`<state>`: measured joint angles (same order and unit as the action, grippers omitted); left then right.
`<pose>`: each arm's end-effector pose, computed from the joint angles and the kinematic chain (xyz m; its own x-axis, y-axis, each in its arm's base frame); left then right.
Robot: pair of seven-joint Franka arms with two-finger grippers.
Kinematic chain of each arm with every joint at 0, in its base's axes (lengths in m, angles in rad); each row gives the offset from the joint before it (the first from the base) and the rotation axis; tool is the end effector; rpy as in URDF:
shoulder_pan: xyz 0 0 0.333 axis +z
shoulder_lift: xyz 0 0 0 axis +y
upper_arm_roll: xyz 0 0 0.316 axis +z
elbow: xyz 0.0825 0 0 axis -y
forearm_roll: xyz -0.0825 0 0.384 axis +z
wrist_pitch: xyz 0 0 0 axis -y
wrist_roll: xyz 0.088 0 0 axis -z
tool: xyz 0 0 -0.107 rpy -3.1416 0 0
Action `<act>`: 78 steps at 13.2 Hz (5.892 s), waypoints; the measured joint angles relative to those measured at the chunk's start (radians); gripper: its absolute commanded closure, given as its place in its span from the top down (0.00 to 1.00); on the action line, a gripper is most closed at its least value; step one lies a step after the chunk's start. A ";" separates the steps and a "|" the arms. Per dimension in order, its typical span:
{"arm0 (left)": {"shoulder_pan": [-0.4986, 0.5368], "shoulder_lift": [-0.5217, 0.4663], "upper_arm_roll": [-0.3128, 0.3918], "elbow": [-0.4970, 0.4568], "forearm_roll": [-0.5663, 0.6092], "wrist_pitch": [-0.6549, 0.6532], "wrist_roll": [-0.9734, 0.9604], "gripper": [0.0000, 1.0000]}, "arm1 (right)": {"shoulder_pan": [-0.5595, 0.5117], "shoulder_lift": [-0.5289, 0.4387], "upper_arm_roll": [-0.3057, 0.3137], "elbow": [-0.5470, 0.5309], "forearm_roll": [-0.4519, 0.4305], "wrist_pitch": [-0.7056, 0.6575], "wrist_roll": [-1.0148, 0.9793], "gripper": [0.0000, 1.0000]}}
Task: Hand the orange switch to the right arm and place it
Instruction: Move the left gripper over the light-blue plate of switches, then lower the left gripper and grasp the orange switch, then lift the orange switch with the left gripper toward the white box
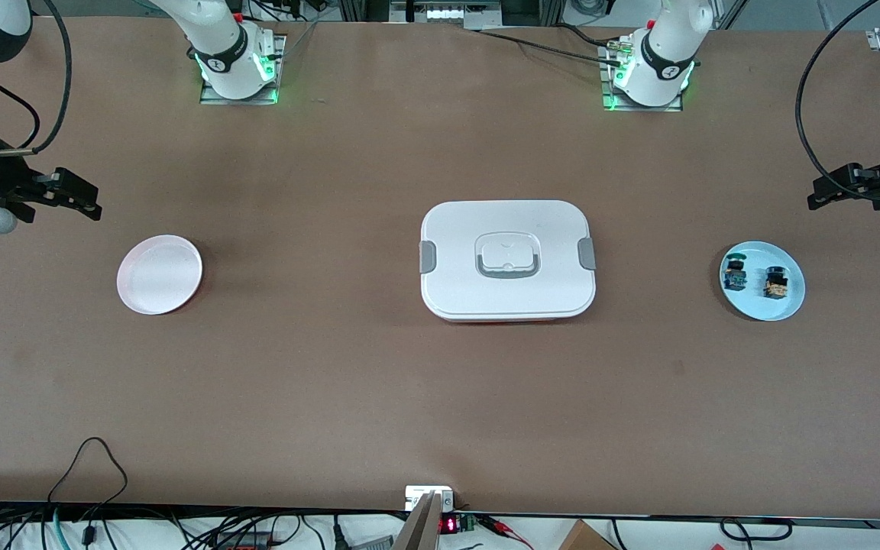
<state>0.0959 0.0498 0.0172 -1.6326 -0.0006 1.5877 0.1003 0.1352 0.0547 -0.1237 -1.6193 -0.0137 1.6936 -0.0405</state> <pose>0.5628 0.0636 0.5689 0.9955 0.0124 -0.0941 0.0133 -0.9999 0.0092 0.5800 0.0071 0.5815 0.9984 0.0540 0.0192 0.0536 -0.9983 0.0212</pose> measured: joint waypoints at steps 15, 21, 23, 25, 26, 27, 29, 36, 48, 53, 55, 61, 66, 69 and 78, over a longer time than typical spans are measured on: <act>0.101 0.163 0.009 -0.003 0.025 -0.031 0.798 1.00 | 0.013 -0.003 0.017 0.137 -0.005 -0.118 0.000 1.00; 0.170 0.309 0.009 -0.113 0.026 0.226 1.355 1.00 | 0.008 0.068 0.006 0.148 -0.003 -0.113 0.001 1.00; 0.170 0.328 0.008 -0.188 0.026 0.367 1.490 1.00 | 0.010 0.062 0.006 0.154 0.000 -0.115 0.001 1.00; 0.175 0.333 0.009 -0.271 0.026 0.509 1.590 1.00 | 0.011 0.060 0.007 0.154 0.010 -0.116 0.001 1.00; 0.181 0.338 0.009 -0.306 0.026 0.569 1.630 1.00 | 0.010 0.059 0.007 0.154 0.015 -0.116 0.001 1.00; 0.191 0.345 0.009 -0.338 0.026 0.622 1.671 1.00 | 0.010 0.058 0.006 0.154 0.016 -0.116 0.001 1.00; 0.220 0.368 0.007 -0.385 0.026 0.716 1.753 1.00 | 0.008 0.056 -0.005 0.155 0.016 -0.116 0.001 1.00; 0.247 0.406 -0.009 -0.412 0.026 0.830 1.892 1.00 | 0.008 0.010 -0.030 0.165 0.018 -0.124 0.000 1.00; 0.263 0.447 -0.009 -0.412 0.026 0.885 1.917 0.96 | 0.058 0.037 -0.040 0.163 0.021 -0.163 0.001 1.00; 0.266 0.448 -0.009 -0.412 0.026 0.888 1.928 0.86 | 0.064 0.038 -0.043 0.163 -0.017 -0.180 0.001 1.00; 0.268 0.453 -0.009 -0.412 0.026 0.889 1.929 0.73 | 0.061 0.039 -0.048 0.163 -0.030 -0.189 0.001 1.00; 0.273 0.464 -0.019 -0.405 0.026 0.907 1.954 0.00 | 0.011 0.066 -0.056 0.155 -0.032 -0.199 0.001 1.00; 0.275 0.456 -0.034 -0.352 0.025 0.819 1.969 0.00 | 0.003 0.069 -0.056 0.155 -0.043 -0.200 0.001 1.00; 0.276 0.424 -0.068 -0.255 -0.066 0.603 1.968 0.00 | 0.005 0.077 -0.055 0.155 -0.043 -0.190 0.001 1.00; 0.260 0.412 -0.209 -0.063 -0.712 -0.045 1.968 0.00 | 0.006 0.094 -0.053 0.155 -0.043 -0.148 0.001 1.00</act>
<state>0.3564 0.4614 -0.1915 -1.6958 -0.7129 1.5430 2.0688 0.1416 0.1489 -0.1771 -1.4639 -0.0565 1.5454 -0.0390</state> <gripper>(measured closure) 0.278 0.000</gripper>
